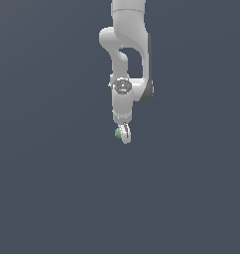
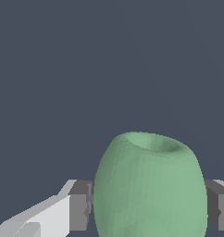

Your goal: Pick up the object and move it to a goal position.

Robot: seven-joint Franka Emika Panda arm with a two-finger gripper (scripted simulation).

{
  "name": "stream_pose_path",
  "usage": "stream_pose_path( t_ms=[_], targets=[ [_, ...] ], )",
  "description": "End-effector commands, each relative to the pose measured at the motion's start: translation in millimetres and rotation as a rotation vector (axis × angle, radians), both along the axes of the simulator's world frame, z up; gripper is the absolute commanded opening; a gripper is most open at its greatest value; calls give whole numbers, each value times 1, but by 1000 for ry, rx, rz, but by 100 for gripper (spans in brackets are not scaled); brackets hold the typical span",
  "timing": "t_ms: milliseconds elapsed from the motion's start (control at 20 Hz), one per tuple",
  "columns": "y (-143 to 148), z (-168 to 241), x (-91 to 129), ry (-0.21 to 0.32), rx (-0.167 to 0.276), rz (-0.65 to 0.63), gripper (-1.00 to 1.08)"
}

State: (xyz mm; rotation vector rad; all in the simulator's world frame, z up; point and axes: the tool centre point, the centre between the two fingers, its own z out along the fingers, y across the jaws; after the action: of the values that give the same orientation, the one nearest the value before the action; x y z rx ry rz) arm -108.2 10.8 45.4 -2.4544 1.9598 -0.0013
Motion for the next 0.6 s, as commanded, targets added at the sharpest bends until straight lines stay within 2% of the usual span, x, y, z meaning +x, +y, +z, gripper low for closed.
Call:
stream_pose_path(
  t_ms=[0, 250, 550],
  targets=[
    [-1, 5, 8, -1, -1, 0, -100],
    [-2, 19, 31, 0, -1, 0, -100],
    [-5, 41, 70, 0, -2, 0, -100]
  ],
)
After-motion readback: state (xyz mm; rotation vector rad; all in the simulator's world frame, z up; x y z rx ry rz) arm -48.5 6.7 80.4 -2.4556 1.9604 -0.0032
